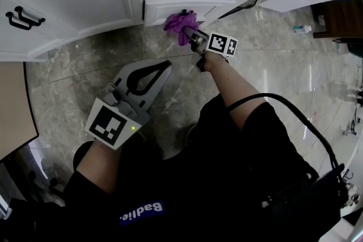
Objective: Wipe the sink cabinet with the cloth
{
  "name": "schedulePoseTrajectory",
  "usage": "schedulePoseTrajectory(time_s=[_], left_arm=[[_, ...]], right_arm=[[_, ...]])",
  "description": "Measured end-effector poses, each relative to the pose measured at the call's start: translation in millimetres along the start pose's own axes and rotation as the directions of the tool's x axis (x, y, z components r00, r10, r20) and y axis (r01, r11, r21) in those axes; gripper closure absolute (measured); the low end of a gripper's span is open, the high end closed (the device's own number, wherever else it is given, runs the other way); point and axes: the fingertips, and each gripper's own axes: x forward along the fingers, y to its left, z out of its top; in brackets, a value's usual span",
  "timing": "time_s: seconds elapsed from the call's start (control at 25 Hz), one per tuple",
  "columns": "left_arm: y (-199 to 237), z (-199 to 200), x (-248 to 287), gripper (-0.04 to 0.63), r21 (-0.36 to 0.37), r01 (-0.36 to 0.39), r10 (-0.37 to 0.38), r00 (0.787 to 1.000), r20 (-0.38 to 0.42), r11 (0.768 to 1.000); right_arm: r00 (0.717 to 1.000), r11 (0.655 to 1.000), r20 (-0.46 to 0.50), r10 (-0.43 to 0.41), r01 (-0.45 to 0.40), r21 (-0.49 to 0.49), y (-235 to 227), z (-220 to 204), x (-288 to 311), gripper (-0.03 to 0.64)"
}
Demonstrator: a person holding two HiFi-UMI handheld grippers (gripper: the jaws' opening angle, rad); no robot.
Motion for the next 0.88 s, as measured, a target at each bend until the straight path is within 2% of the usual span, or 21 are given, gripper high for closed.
schedulePoseTrajectory(time_s=[0.2,0.28,0.4,0.48,0.6,0.72,0.8,0.88], left_arm=[[0.4,-4.8,-1.8,0.591,-0.009,-0.005,0.005,1.000,-0.015,1.000],[1.8,-9.4,-2.2,0.591,-0.010,-0.008,0.008,1.000,-0.028,1.000],[4.5,-14.4,-1.0,0.591,-0.013,-0.015,0.015,0.999,-0.035,1.000],[5.8,-14.9,-0.4,0.591,-0.017,-0.018,0.017,0.999,-0.032,1.000],[6.8,-14.3,2.0,0.591,-0.015,-0.013,0.013,1.000,-0.027,1.000],[2.4,-10.6,7.0,0.591,-0.004,0.012,-0.012,1.000,-0.015,1.000],[-0.6,-10.1,9.5,0.591,-0.004,0.027,-0.027,1.000,-0.015,1.000],[-1.4,-12.2,11.3,0.591,-0.008,0.033,-0.033,0.999,-0.022,0.999]], right_arm=[[0.996,0.996,-0.028,-0.087,0.087,0.021,-28.1,-9.8,11.6,0.538],[0.991,0.993,-0.067,-0.116,0.118,0.017,-37.3,-16.8,17.1,0.538],[0.963,0.979,-0.178,-0.203,0.205,-0.007,-56.1,-36.6,14.9,0.538],[0.947,0.974,-0.229,-0.224,0.223,-0.029,-59.9,-44.1,6.6,0.538],[0.952,0.986,-0.258,-0.166,0.151,-0.076,-45.0,-32.4,-8.4,0.538],[0.968,0.994,-0.247,-0.034,0.008,-0.106,-8.3,-6.8,-33.8,0.538],[0.978,0.989,-0.194,0.082,-0.103,-0.104,24.3,15.3,-54.2,0.539],[0.975,0.972,-0.111,0.192,-0.205,-0.118,54.7,38.8,-72.6,0.538]])
